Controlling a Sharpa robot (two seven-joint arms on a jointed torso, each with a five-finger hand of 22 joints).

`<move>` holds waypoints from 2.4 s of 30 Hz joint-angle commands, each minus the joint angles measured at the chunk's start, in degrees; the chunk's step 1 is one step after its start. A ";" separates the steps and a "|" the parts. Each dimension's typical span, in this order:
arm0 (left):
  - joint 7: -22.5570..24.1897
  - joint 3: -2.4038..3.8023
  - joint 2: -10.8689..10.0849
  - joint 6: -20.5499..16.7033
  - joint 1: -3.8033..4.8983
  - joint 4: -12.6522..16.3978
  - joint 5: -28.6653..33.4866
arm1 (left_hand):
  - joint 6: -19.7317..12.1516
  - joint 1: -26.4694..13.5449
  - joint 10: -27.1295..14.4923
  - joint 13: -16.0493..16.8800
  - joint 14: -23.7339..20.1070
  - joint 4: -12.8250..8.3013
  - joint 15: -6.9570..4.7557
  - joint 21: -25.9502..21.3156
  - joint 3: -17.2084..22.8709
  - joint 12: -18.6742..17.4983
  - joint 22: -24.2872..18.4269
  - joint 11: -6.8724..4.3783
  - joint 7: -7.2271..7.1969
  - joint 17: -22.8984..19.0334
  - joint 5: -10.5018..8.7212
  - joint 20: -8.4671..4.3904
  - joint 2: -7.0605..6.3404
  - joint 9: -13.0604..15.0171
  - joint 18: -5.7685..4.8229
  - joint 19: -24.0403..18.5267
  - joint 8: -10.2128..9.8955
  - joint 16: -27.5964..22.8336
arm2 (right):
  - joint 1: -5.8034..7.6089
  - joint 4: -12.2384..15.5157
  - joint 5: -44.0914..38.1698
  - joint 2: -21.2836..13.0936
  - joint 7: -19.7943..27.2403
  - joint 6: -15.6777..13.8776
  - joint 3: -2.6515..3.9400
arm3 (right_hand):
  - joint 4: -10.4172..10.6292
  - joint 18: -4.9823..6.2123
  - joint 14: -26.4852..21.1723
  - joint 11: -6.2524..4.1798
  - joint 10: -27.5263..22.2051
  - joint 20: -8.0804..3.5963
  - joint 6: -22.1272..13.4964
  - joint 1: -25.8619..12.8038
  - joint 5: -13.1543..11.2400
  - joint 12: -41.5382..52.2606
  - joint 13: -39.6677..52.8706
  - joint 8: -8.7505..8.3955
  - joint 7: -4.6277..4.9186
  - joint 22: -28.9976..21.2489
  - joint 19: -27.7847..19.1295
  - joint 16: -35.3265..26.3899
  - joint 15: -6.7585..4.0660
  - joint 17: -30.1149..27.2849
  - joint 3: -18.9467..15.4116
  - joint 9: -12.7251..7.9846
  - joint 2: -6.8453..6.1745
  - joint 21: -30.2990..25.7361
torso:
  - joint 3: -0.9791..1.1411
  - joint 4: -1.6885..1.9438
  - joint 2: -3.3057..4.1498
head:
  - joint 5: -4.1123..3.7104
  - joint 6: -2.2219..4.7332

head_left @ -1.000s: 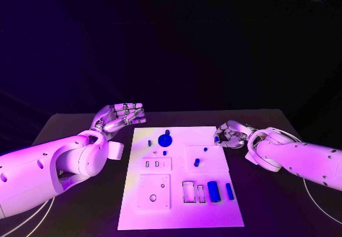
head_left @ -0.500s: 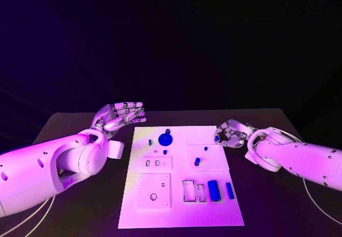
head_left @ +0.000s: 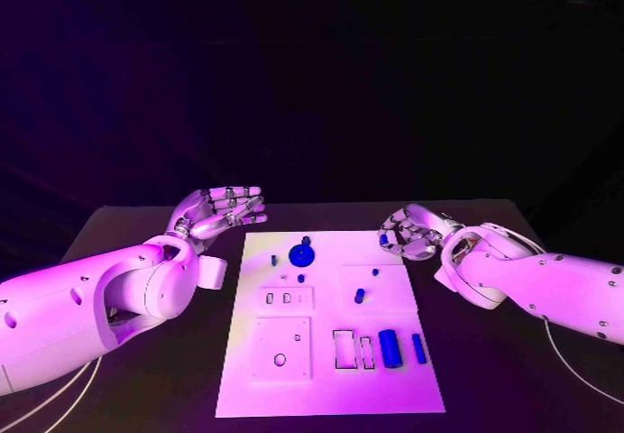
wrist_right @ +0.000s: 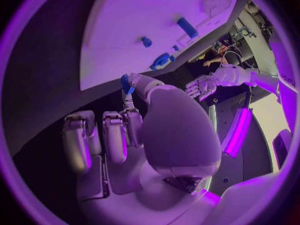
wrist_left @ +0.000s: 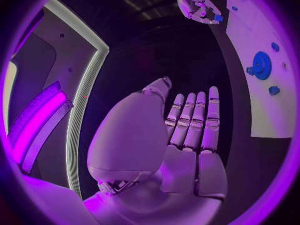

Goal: Assemble the parts on the task board

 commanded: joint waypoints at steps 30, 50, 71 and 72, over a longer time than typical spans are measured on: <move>-1.19 0.04 1.61 0.99 0.05 -1.58 -1.53 | -0.15 -1.06 -0.34 -0.06 -0.46 0.45 0.06 -0.33 0.36 -0.10 -0.18 0.00 3.03 0.11 -0.40 0.22 -0.55 -0.09 0.50 -0.47 -0.18 -0.48 | -4.52 5.79 -9.06 16.25 -15.34 -0.20 -0.72 | -0.98 -0.82 5.20 0.07 0.57 -0.60 0.55 -1.25 0.27 -0.27 5.68 1.71 -0.31 15.09 6.10 0.06 -0.56 11.51 1.43 1.39 0.34 0.25 | -0.28 0.38 -0.54 | 2.74 -1.84; -1.52 0.03 1.68 1.28 0.04 -1.67 -1.94 | -0.14 -1.24 -0.33 -0.05 -0.49 0.51 0.07 -0.36 0.31 -0.09 -0.21 -0.01 3.00 0.11 -0.43 0.23 -0.60 -0.09 0.48 -0.52 -0.19 -0.54 | -7.36 3.97 -11.70 18.55 -17.72 -0.40 -0.93 | -0.87 -0.82 5.18 -0.02 0.79 -0.69 0.33 -3.54 0.18 -0.21 5.88 2.04 -0.43 15.09 6.10 0.00 -0.65 11.36 1.49 1.54 -0.13 0.25 | -0.25 0.42 -0.59 | 3.14 -2.95; -1.70 0.02 1.75 1.66 0.04 -1.86 -1.95 | -0.15 -1.29 -0.35 -0.06 -0.53 0.50 0.09 -0.40 0.32 -0.10 -0.25 -0.02 2.99 0.11 -0.42 0.24 -0.63 -0.10 0.47 -0.59 -0.20 -0.60 | -7.98 2.24 -13.69 19.36 -17.94 -0.39 -0.94 | -1.05 -0.82 5.14 0.11 0.01 -0.68 -0.42 -4.79 0.18 -1.22 4.96 1.89 -0.23 15.09 6.10 -0.07 -0.58 11.17 1.44 1.43 -1.23 0.25 | -0.21 0.25 -0.64 | 3.44 -3.20; -1.71 0.02 1.75 1.66 0.04 -1.86 -1.95 | -0.15 -1.29 -0.35 -0.06 -0.53 0.50 0.09 -0.40 0.32 -0.10 -0.25 -0.02 2.99 0.11 -0.42 0.24 -0.63 -0.10 0.47 -0.59 -0.20 -0.60 | -7.98 2.23 -13.70 19.38 -17.92 -0.33 -0.94 | -1.05 -0.82 5.14 0.11 0.01 -0.68 -0.42 -4.79 0.18 -1.22 4.96 1.89 -0.23 15.09 6.10 -0.07 -0.58 11.17 1.44 1.43 -1.23 0.25 | -0.21 0.23 -0.65 | 3.43 -3.18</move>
